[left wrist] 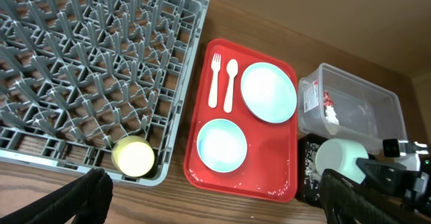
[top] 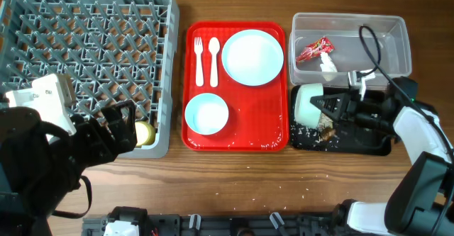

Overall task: Sort waste into correct bins and load items into the dishwasher rack
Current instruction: 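Tip the green bowl to dump scraps onto the black tray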

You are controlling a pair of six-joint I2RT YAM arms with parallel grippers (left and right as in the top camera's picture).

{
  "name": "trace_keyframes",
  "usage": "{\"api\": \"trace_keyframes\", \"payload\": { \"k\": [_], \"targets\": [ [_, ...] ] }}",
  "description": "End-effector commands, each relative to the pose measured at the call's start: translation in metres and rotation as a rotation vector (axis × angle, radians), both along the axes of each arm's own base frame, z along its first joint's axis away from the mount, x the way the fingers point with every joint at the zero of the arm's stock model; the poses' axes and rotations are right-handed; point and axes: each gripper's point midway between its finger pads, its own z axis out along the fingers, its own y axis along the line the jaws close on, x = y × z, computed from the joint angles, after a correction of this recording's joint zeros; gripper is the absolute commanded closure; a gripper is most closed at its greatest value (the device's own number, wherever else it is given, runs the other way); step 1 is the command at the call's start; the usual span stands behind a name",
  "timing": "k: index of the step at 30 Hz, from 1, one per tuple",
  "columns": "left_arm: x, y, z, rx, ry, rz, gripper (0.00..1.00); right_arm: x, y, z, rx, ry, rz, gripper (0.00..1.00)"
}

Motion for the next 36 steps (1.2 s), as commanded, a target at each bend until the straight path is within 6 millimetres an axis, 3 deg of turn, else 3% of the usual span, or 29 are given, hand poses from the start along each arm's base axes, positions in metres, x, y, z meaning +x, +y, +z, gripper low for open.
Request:
{"api": "trace_keyframes", "payload": {
  "k": [1, 2, 4, 6, 8, 10, 11, 12, 14, 16, 17, 18, 19, 21, 22, 23, 24, 25, 29, 33, 36],
  "targets": [
    [-0.001, 0.001, 0.003, 0.016, -0.016, -0.002, 0.0, 0.002, -0.007, 0.014, 0.091, -0.039, -0.028, 0.96],
    [-0.001, 0.001, 0.003, 0.016, -0.016, -0.002, 0.0, 0.001, -0.007, 0.021, 0.121, -0.074, -0.027, 0.96],
    [-0.001, 0.001, 0.003, 0.016, -0.016, -0.002, 0.0, 0.004, -0.009, 0.011, 0.077, -0.026, -0.034, 0.96],
    [-0.001, 0.001, 0.003, 0.016, -0.016, -0.002, 0.0, 0.001, -0.007, 0.031, 0.174, -0.095, -0.028, 0.96],
    [-0.001, 0.001, 0.003, 0.016, -0.016, -0.002, 0.0, 0.006, -0.011, 0.024, 0.154, -0.032, -0.038, 0.96],
    [-0.001, 0.001, 0.003, 0.016, -0.016, -0.002, 0.0, 0.003, -0.009, 0.038, 0.198, -0.085, -0.031, 0.96],
    [-0.001, 0.001, 0.003, 0.016, -0.016, -0.002, 0.0, 0.004, -0.01, 0.028, 0.134, -0.072, -0.034, 0.96],
    [-0.001, 0.001, 0.003, 0.016, -0.016, -0.002, 0.0, 0.008, -0.016, 0.005, 0.044, 0.055, -0.068, 0.96],
    [-0.001, 0.001, 0.003, 0.016, -0.016, -0.002, 0.0, 0.002, -0.01, 0.032, 0.154, -0.073, -0.039, 0.96],
    [-0.001, 0.001, 0.003, 0.016, -0.016, -0.002, 0.0, 0.005, -0.013, 0.017, 0.076, -0.018, -0.051, 0.96],
    [-0.001, 0.001, 0.003, 0.016, -0.016, -0.002, 0.0, 0.003, -0.011, 0.022, 0.124, 0.014, -0.051, 0.96],
    [-0.001, 0.001, 0.003, 0.016, -0.016, -0.002, 0.0, -0.003, -0.006, 0.038, 0.179, -0.065, -0.034, 0.95],
    [-0.001, 0.001, 0.003, 0.016, -0.016, -0.002, 0.0, -0.007, -0.003, 0.038, 0.146, -0.107, -0.023, 0.96],
    [-0.001, 0.001, 0.003, 0.016, -0.016, -0.002, 0.0, -0.005, -0.006, 0.014, 0.064, 0.055, -0.041, 0.95],
    [-0.001, 0.001, 0.003, 0.016, -0.016, -0.002, 0.0, -0.011, 0.0, 0.043, 0.162, -0.095, -0.02, 0.96],
    [-0.001, 0.001, 0.003, 0.016, -0.016, -0.002, 0.0, -0.013, 0.002, 0.047, 0.143, -0.157, -0.013, 0.96],
    [-0.001, 0.001, 0.003, 0.016, -0.016, -0.002, 0.0, -0.01, 0.0, 0.034, 0.063, -0.111, -0.011, 0.96],
    [-0.001, 0.001, 0.003, 0.016, -0.016, -0.002, 0.0, -0.005, -0.008, 0.005, -0.04, 0.097, -0.056, 0.96],
    [-0.001, 0.001, 0.003, 0.016, -0.016, -0.002, 0.0, -0.02, 0.016, 0.021, -0.103, 0.041, 0.018, 0.95],
    [-0.001, 0.001, 0.003, 0.016, -0.016, -0.002, 0.0, -0.037, 0.044, 0.017, -0.569, -0.035, 0.043, 0.95],
    [-0.001, 0.001, 0.003, 0.016, -0.016, -0.002, 0.0, -0.038, 0.058, 0.02, -0.789, -0.107, -0.029, 0.96]
  ]
}}
